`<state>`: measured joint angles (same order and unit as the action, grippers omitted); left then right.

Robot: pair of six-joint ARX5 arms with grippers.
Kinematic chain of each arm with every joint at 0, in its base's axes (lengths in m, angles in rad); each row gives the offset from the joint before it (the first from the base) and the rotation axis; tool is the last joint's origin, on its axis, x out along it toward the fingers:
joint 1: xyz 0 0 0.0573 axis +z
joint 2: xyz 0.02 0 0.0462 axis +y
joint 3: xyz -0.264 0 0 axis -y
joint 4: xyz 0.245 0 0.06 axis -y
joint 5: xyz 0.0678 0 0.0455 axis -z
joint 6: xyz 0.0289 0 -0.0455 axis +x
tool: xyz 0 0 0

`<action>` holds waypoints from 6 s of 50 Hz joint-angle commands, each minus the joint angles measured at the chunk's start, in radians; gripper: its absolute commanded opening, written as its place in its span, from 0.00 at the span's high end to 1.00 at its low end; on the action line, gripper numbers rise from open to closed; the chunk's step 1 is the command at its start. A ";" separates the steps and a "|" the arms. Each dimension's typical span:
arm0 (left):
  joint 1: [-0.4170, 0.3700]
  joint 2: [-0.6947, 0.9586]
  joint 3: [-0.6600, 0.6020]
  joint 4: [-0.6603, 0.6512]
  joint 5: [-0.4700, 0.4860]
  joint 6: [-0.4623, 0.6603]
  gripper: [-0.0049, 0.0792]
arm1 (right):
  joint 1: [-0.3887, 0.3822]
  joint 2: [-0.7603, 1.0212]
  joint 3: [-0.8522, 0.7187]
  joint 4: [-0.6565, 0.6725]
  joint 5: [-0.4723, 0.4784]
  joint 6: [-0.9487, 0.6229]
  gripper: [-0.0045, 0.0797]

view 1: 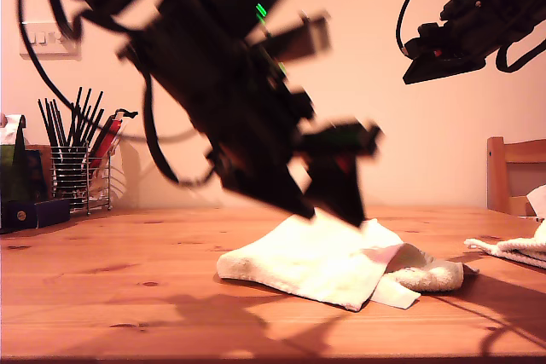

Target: Fold the tea towel in front of you. After folding it, place it to the right side.

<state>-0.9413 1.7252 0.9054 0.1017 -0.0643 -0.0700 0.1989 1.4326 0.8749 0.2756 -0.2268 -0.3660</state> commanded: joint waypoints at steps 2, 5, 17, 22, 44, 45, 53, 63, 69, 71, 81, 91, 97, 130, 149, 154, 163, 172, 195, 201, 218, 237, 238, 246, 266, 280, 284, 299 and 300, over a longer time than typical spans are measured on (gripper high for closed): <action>-0.011 0.031 0.019 0.013 -0.016 -0.009 0.30 | 0.008 0.000 -0.006 0.004 -0.001 0.003 0.96; -0.014 0.042 0.021 0.018 -0.016 -0.009 0.30 | 0.008 0.000 -0.006 0.003 -0.001 0.003 0.96; -0.022 0.091 0.038 0.027 -0.024 -0.009 0.30 | 0.008 0.000 -0.006 0.004 -0.002 0.011 0.96; -0.031 0.118 0.050 0.025 -0.035 -0.002 0.30 | 0.008 0.000 -0.006 0.004 -0.002 0.011 0.96; -0.063 0.214 0.124 -0.089 -0.095 0.048 0.30 | 0.008 0.000 -0.005 0.005 -0.002 0.011 0.96; -0.063 0.217 0.124 -0.094 -0.103 0.049 0.30 | 0.008 0.000 -0.005 0.005 -0.002 0.011 0.96; -0.060 0.225 0.126 -0.106 -0.137 0.053 0.36 | 0.008 0.000 -0.005 0.008 -0.003 0.026 0.96; -0.053 0.225 0.129 -0.119 -0.153 0.056 0.68 | 0.008 -0.005 -0.005 0.004 -0.011 0.029 0.96; -0.049 0.225 0.148 -0.156 -0.146 0.056 0.94 | 0.008 -0.008 -0.005 0.003 -0.011 0.029 0.96; -0.048 0.225 0.156 -0.167 -0.142 0.056 0.97 | 0.008 -0.010 -0.005 0.000 -0.011 0.029 0.96; -0.032 0.188 0.235 -0.293 -0.132 0.138 0.97 | 0.008 -0.011 -0.005 -0.032 -0.014 0.029 0.96; 0.017 0.114 0.359 -0.506 0.014 0.183 0.97 | 0.009 -0.011 -0.005 -0.103 -0.093 0.013 0.96; 0.056 0.095 0.422 -0.644 0.095 0.203 0.97 | 0.015 -0.011 -0.005 -0.209 -0.143 -0.018 0.94; 0.233 0.092 0.583 -0.969 0.234 0.369 0.97 | 0.183 -0.011 -0.005 -0.514 -0.259 -0.189 0.54; 0.259 0.064 0.615 -1.019 0.236 0.393 0.97 | 0.178 -0.011 -0.005 -0.582 -0.151 -0.257 0.54; 0.269 0.038 0.617 -1.023 0.236 0.394 0.97 | 0.177 -0.011 -0.005 -0.591 -0.136 -0.264 0.54; 0.283 0.006 0.617 -1.045 0.236 0.409 0.97 | 0.161 -0.011 -0.005 -0.589 -0.092 -0.269 0.54; 0.291 -0.003 0.617 -1.078 0.235 0.414 0.97 | 0.158 -0.011 -0.005 -0.558 -0.079 -0.271 0.54; 0.269 -0.004 0.617 -1.102 0.244 0.531 0.97 | 0.268 0.010 0.002 -0.390 -0.258 -0.433 0.54; 0.246 -0.004 0.617 -1.106 0.270 0.594 0.97 | 0.293 0.023 0.002 -0.361 -0.260 -0.502 0.54; 0.205 -0.006 0.617 -1.151 0.265 0.699 0.97 | 0.311 0.056 0.002 -0.378 -0.261 -0.504 0.55; 0.196 -0.067 0.617 -1.149 0.187 0.740 0.97 | 0.386 0.063 0.002 -0.393 -0.265 -0.516 0.55; 0.195 -0.071 0.617 -1.150 0.187 0.752 0.97 | 0.389 0.063 0.002 -0.393 -0.265 -0.527 0.55; 0.173 -0.102 0.617 -1.154 0.189 0.789 0.97 | 0.409 0.063 0.002 -0.391 -0.259 -0.532 0.55; 0.157 -0.108 0.617 -1.222 0.195 0.788 0.97 | 0.410 0.061 0.053 -0.426 -0.191 -0.531 0.55; 0.166 -0.108 0.617 -1.223 0.163 0.785 0.97 | 0.430 0.061 0.093 -0.486 -0.192 -0.531 0.55; 0.185 -0.108 0.617 -1.224 0.148 0.785 0.97 | 0.429 0.061 0.094 -0.513 -0.187 -0.532 0.55; 0.223 -0.108 0.617 -1.239 0.143 0.777 0.97 | 0.426 0.055 0.094 -0.525 -0.170 -0.547 0.55; 0.222 -0.108 0.617 -1.239 0.144 0.777 0.97 | 0.426 0.055 0.094 -0.524 -0.169 -0.554 0.55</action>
<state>-0.7086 1.6180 1.5230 -1.1374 0.0761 0.7109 0.6231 1.4780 0.9665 -0.2565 -0.3992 -0.9031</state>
